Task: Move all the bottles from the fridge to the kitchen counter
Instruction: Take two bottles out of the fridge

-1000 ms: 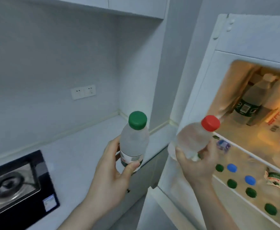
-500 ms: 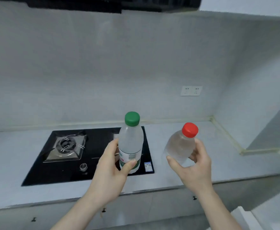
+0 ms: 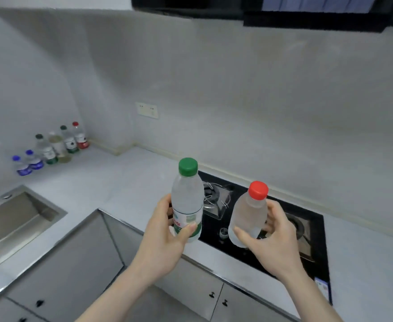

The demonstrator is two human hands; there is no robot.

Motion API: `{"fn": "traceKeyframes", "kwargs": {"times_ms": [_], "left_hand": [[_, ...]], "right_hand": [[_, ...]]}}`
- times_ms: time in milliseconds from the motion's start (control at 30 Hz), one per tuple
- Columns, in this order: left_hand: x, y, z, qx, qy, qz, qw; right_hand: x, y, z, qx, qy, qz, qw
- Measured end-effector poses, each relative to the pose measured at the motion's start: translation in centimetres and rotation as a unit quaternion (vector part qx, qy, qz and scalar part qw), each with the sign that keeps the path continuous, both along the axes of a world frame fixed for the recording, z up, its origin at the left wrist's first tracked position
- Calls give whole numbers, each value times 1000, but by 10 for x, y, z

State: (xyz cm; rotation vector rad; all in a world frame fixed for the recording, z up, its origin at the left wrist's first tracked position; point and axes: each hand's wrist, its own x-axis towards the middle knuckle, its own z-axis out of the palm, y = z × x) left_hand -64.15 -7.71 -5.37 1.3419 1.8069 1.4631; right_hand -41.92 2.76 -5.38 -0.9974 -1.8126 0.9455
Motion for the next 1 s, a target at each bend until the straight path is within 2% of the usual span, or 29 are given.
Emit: {"fn": "traceKeyframes", "kwargs": {"times_ms": [300,500,733,1000], "left_hand": [[-98,-3,-7,-20,-20,174,984],[-142,8,-10,-20,-26,259,965],[-199,1,-18,-40,-24,331,942],[-295,-6,-32,-58,-14,369,927]], "right_hand": [[-138,62,-6,-35,-14,169,985],[-209,107,-3,-47,-16,248,968],[-298,123,-8,-49,-21,332,942],[-406,124,-23,-41,-40,373,926]]}}
